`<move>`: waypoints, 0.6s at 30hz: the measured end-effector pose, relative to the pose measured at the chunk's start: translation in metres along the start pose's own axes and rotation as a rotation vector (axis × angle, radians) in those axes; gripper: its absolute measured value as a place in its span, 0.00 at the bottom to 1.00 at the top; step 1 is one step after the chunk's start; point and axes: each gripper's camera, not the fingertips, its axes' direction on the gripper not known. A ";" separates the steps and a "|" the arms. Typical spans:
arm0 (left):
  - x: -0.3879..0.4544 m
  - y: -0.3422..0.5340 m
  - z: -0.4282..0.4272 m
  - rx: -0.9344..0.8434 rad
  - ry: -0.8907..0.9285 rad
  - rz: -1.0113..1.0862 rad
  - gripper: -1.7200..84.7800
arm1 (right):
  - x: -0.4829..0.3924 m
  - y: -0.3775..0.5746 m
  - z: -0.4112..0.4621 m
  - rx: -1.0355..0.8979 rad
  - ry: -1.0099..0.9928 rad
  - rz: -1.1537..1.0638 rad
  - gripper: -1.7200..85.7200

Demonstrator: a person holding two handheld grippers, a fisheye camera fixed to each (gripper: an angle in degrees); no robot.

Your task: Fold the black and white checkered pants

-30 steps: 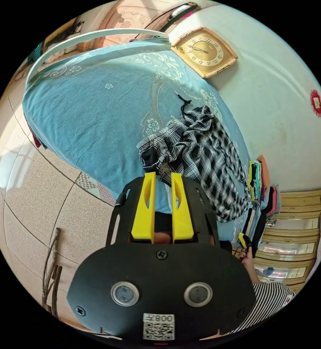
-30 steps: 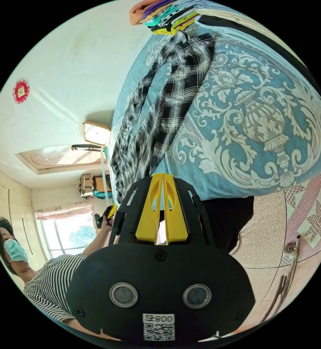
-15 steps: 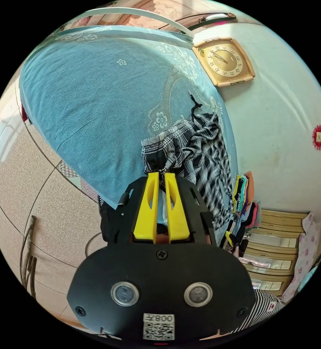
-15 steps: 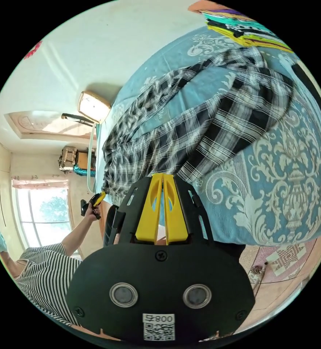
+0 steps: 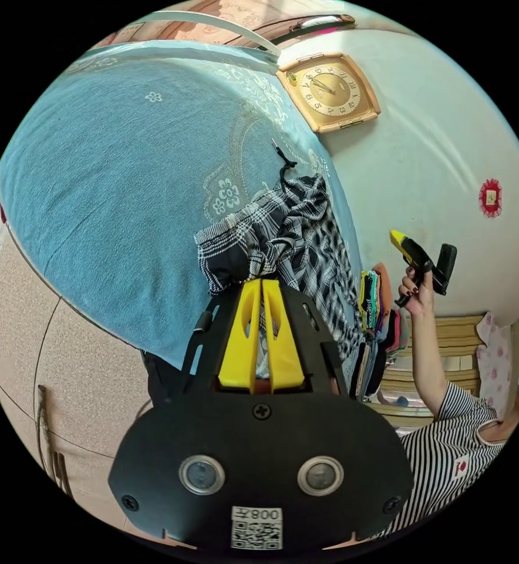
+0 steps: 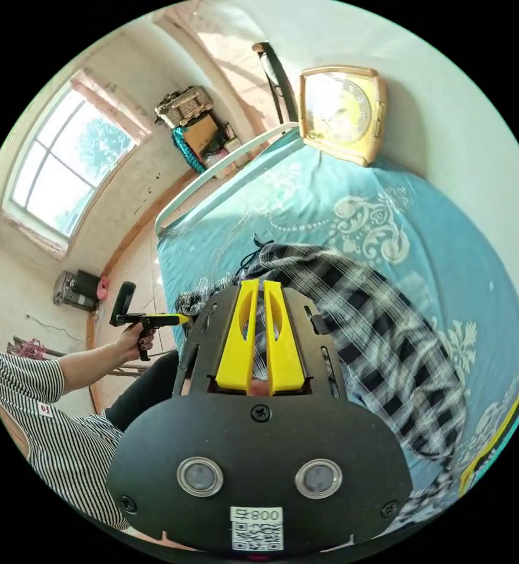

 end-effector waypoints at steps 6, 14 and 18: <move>-0.013 -0.001 0.010 -0.029 0.077 0.064 0.03 | -0.023 -0.094 0.134 -0.194 0.148 -0.156 0.08; -0.018 0.012 -0.007 0.067 0.028 0.143 0.05 | 0.004 -0.125 0.270 -0.415 0.244 -0.126 0.08; -0.022 0.025 -0.025 0.233 -0.163 0.110 0.10 | 0.012 -0.122 0.293 -0.346 0.250 -0.093 0.07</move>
